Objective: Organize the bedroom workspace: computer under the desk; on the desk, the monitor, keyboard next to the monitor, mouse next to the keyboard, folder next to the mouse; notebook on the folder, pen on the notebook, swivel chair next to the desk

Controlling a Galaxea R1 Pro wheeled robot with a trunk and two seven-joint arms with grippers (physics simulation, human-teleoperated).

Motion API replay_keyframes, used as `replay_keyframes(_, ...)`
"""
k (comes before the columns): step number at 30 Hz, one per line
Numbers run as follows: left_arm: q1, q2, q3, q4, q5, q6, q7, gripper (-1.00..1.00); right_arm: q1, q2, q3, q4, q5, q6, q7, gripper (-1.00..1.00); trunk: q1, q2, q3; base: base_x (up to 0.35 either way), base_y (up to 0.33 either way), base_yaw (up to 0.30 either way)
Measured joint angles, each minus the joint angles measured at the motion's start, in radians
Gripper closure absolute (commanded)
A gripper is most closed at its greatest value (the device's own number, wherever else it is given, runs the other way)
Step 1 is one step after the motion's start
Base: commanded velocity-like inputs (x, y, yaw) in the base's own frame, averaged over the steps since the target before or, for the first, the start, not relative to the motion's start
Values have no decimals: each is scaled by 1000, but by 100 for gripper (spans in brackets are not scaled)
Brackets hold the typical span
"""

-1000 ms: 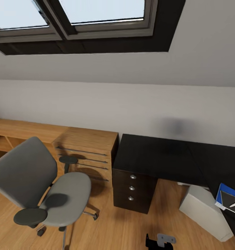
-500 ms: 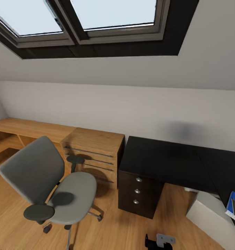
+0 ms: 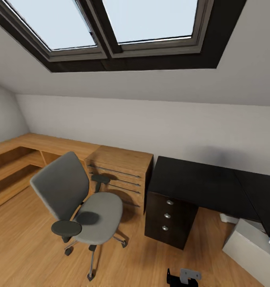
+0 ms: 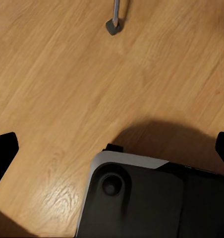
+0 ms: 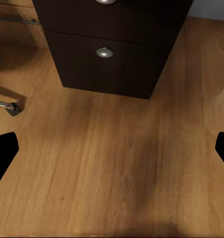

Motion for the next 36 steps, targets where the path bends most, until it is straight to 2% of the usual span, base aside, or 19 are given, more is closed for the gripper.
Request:
replay_keyframes(7, 0, 0, 0, 1, 0, 0, 0, -100, 0, 3, 0, 0, 0, 0, 0, -100, 0, 0, 10, -204, 50, 135)
replay_keyframes(24, 0, -1, 0, 8, 0, -6, 0, -100, 0, 7, 1, 0, 0, 0, 0, -100, -1, 0, 32, -5, 1, 156)
replay_keyframes(36, 0, -3, 0, 8, 0, -6, 0, -100, 0, 7, 1, -1, -1, 0, 0, -100, -1, 0, 34, 0, 0, 152)
